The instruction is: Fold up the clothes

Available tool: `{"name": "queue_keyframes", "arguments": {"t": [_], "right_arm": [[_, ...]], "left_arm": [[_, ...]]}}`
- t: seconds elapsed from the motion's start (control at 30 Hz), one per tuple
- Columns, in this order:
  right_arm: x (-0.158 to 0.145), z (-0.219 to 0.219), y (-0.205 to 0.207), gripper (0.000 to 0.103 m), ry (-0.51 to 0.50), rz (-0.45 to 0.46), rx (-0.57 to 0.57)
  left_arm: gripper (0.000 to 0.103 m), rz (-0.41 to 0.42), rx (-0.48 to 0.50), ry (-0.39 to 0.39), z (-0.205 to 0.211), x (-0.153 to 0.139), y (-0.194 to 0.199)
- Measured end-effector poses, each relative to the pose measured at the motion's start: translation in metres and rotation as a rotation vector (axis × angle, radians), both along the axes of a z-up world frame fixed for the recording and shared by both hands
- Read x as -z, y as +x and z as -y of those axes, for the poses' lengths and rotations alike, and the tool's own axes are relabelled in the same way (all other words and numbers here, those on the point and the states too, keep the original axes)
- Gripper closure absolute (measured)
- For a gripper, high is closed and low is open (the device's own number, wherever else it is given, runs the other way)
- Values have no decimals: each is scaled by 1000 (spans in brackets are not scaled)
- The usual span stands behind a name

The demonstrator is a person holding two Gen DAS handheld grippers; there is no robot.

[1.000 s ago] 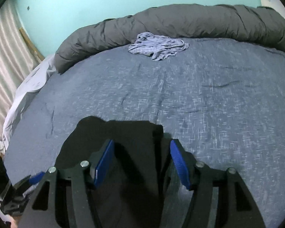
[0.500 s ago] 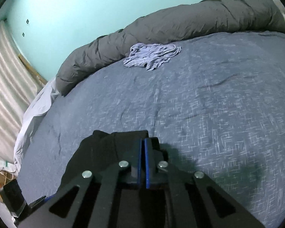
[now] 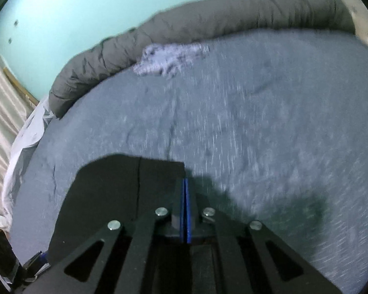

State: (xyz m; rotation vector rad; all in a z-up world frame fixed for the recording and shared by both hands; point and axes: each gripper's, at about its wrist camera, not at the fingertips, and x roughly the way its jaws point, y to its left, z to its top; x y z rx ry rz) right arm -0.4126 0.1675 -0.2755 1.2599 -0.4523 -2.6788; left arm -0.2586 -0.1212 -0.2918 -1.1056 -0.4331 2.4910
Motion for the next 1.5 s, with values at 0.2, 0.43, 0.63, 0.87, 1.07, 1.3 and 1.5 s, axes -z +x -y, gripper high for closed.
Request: {"name": "queue_keyframes", "arguments": {"t": [0.2, 0.43, 0.63, 0.87, 1.07, 1.3, 1.5], "right_arm": [[-43, 37, 4, 100, 48, -87, -130], [-3, 87, -27, 100, 162, 89, -285], [32, 77, -45, 103, 167, 191, -231], [-9, 75, -19, 101, 202, 88, -221], [-25, 98, 38, 101, 57, 24, -294], [34, 135, 63, 103, 63, 78, -313], [26, 133, 74, 103, 32, 5, -244]], "left_arm": [[38, 4, 3, -10, -3, 1, 0], [38, 9, 11, -25, -7, 3, 1], [38, 14, 25, -20, -7, 6, -1], [38, 16, 17, -13, -4, 2, 1], [38, -14, -34, 13, 15, -14, 4], [38, 1, -87, 50, 36, -13, 0], [38, 5, -74, 61, 36, -12, -1]]}}
